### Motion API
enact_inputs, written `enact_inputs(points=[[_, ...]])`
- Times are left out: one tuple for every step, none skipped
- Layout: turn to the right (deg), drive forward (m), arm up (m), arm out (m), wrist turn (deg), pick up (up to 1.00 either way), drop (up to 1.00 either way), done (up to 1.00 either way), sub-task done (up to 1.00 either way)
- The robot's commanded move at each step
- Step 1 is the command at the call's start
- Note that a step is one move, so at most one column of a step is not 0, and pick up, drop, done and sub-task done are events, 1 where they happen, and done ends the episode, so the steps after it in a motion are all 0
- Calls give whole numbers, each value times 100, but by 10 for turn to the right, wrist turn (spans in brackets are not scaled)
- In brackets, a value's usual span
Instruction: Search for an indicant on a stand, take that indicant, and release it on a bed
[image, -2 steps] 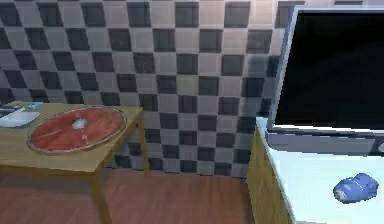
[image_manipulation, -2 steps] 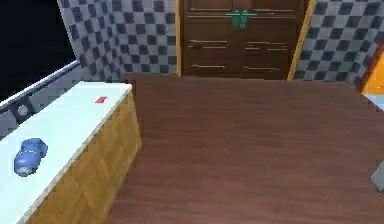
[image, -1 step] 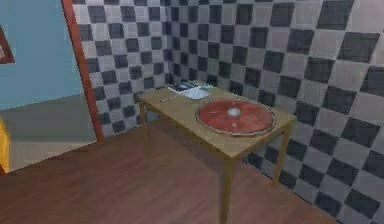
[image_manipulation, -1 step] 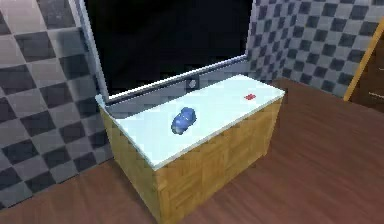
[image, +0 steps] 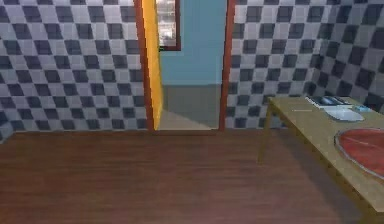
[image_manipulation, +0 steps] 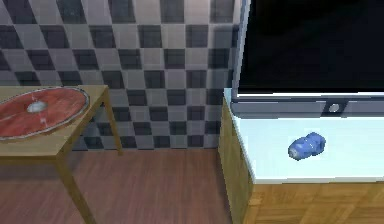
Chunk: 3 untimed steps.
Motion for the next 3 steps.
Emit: enact_inputs(points=[[0,15,0,0,0,0,0,0,0],[450,0,0,0,0,0,0,0,0],[450,0,0,0,0,0,0,0,0]])
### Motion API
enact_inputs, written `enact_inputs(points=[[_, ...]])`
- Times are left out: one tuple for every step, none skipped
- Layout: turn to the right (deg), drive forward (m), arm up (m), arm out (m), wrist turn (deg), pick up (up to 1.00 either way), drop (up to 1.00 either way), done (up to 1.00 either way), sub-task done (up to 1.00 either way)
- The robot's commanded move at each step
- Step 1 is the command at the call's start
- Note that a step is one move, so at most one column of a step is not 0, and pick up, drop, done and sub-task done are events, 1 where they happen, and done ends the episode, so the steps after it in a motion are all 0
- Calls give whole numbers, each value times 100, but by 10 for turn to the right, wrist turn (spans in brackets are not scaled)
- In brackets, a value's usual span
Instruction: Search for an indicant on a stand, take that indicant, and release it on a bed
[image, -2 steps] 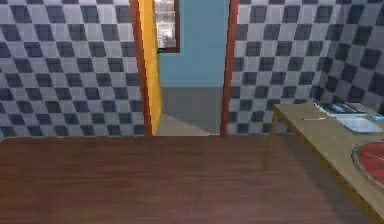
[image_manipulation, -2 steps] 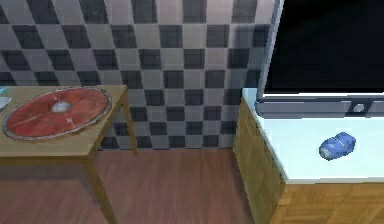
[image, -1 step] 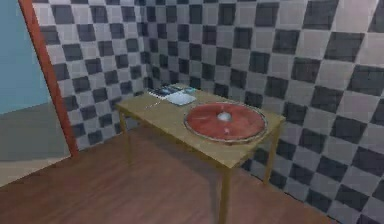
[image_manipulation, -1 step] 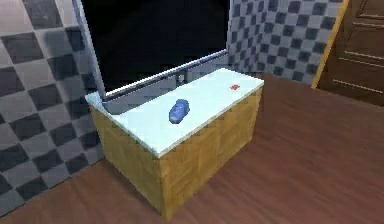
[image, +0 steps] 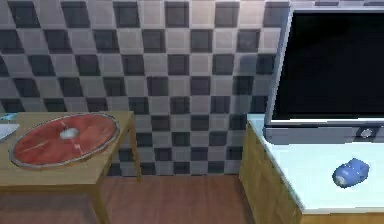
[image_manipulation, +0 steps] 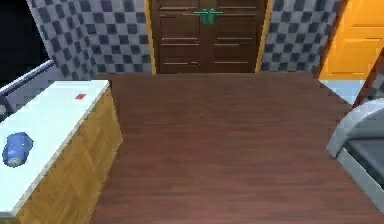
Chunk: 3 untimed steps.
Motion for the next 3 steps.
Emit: enact_inputs(points=[[450,0,0,0,0,0,0,0,0],[420,0,0,0,0,0,0,0,0],[0,85,0,0,0,0,0,0,0]])
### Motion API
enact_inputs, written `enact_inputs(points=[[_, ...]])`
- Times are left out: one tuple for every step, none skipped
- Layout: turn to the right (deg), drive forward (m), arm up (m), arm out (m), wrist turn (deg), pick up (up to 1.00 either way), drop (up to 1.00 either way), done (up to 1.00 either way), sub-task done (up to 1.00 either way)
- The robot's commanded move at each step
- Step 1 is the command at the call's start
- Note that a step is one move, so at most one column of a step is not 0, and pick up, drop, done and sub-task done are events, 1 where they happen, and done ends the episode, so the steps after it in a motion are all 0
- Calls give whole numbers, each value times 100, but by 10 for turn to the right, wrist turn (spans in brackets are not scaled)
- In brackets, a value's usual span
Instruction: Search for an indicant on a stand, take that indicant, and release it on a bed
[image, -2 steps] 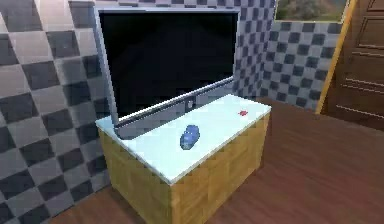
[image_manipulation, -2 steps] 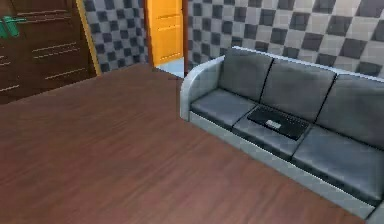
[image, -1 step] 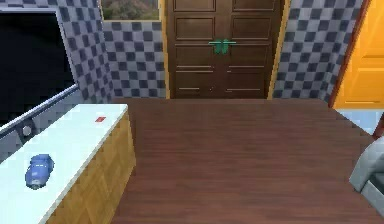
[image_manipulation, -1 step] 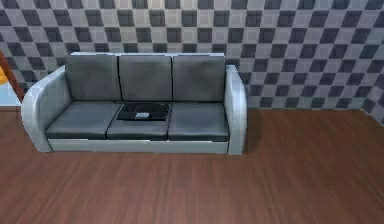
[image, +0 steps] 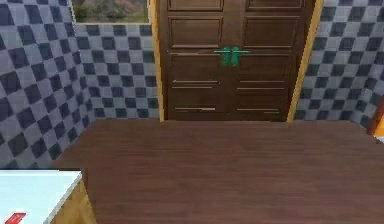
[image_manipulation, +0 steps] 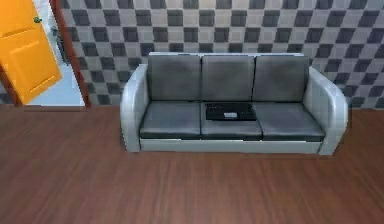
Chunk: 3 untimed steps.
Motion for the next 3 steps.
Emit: enact_inputs(points=[[-450,0,0,0,0,0,0,0,0],[-450,0,0,0,0,0,0,0,0],[-450,0,0,0,0,0,0,0,0]])
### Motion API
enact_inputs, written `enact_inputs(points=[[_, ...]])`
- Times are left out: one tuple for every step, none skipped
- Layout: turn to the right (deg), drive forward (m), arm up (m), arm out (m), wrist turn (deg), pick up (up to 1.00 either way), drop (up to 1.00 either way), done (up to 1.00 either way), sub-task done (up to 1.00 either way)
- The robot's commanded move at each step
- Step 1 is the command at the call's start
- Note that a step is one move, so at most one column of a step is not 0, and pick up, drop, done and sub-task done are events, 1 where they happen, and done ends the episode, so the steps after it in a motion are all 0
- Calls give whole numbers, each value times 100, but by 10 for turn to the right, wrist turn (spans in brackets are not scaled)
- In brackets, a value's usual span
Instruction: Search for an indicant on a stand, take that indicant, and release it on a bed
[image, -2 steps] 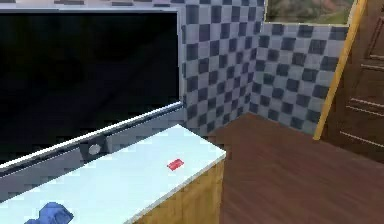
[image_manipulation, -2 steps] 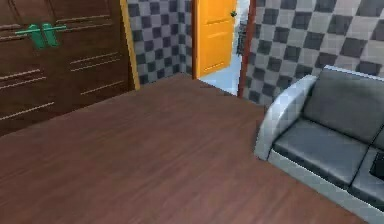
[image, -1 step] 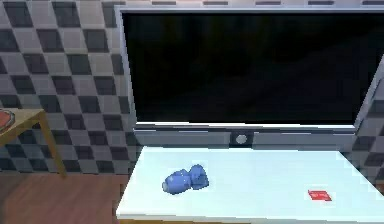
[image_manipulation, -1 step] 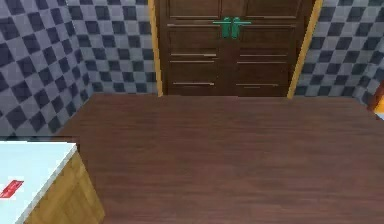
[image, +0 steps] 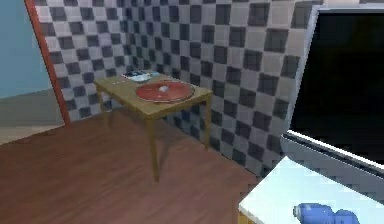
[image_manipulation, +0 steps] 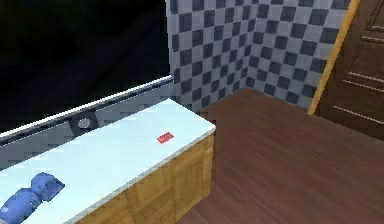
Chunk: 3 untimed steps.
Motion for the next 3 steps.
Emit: enact_inputs(points=[[-60,0,0,0,0,0,0,0,0],[450,0,0,0,0,0,0,0,0],[450,0,0,0,0,0,0,0,0]])
